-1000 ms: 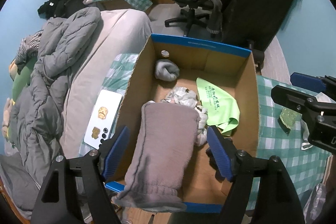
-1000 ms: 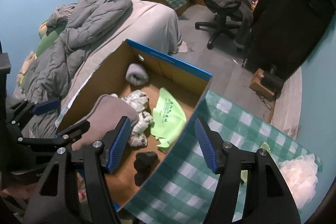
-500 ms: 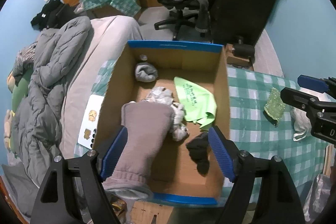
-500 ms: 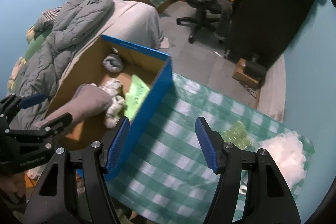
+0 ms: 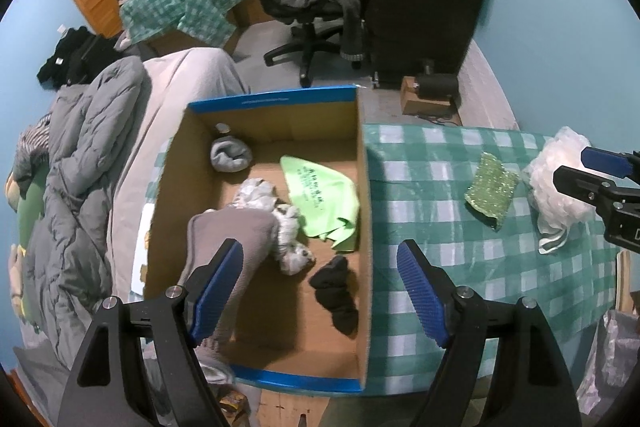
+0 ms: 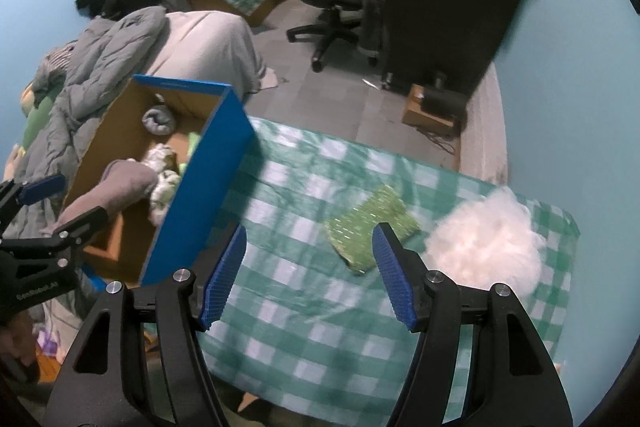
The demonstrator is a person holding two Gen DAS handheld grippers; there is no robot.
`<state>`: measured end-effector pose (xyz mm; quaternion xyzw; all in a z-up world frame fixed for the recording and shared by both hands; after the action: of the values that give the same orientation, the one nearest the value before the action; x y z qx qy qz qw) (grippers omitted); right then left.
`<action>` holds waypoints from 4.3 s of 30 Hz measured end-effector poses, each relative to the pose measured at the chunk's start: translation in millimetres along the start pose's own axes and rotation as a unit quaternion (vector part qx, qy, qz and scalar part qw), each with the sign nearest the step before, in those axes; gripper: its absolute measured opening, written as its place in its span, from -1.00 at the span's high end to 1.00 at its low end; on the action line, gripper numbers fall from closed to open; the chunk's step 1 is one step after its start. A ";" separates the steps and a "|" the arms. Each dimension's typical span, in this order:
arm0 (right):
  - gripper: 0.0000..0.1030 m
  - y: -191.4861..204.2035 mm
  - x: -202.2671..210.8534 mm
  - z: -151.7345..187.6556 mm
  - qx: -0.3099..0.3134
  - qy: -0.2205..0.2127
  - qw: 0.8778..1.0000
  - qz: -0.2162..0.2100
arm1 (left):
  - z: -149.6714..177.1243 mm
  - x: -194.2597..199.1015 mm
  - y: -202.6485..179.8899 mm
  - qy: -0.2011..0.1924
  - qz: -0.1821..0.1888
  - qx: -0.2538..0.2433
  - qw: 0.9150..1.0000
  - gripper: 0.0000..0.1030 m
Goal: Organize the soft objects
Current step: 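Move both tools back toward the green scrubber and white bath puff, then grasp the green glittery scrubber with the left gripper while the right grasps the white bath puff, then carry the green scrubber with the left gripper while the right carries the bath puff over the box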
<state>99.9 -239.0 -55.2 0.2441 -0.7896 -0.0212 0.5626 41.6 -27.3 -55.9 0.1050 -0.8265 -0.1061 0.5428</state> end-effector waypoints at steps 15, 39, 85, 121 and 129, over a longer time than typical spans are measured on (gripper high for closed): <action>-0.26 -70.8 35.4 20.3 -0.052 -0.011 0.997 0.050 | -19.4 4.5 -47.6 -0.007 0.026 -0.049 0.998 -0.59; -0.42 -168.9 -12.6 20.0 -0.134 0.051 0.988 0.057 | -55.4 -48.2 -144.6 0.022 0.054 -0.135 0.989 -0.60; -0.89 -199.5 -87.1 79.8 -0.143 0.097 0.984 0.050 | -31.7 -123.9 -270.4 0.088 0.110 -0.222 0.965 -0.57; -0.25 -156.2 -20.8 91.1 -0.082 0.011 0.994 0.064 | -3.6 -57.1 -200.5 -0.008 0.101 -0.168 0.981 0.79; -0.25 -136.1 -2.3 80.0 -0.059 -0.001 0.997 0.053 | -6.4 -38.8 -162.5 -0.013 0.098 -0.126 0.987 0.79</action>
<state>77.8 -377.2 -128.4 0.1682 -0.7991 -0.0383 0.5760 72.0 -171.8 -134.4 -0.0471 -0.8197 -0.1567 0.5489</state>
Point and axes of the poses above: each gripper's, at about its wrist camera, not at the fingertips, and x roughly against the way its jaws point, y to its left, z to its underside, the point moved 1 cm from there along -x, roughly the way its jaws point, and after that the axes turned 12 degrees about -z, right-handed, at the moved point
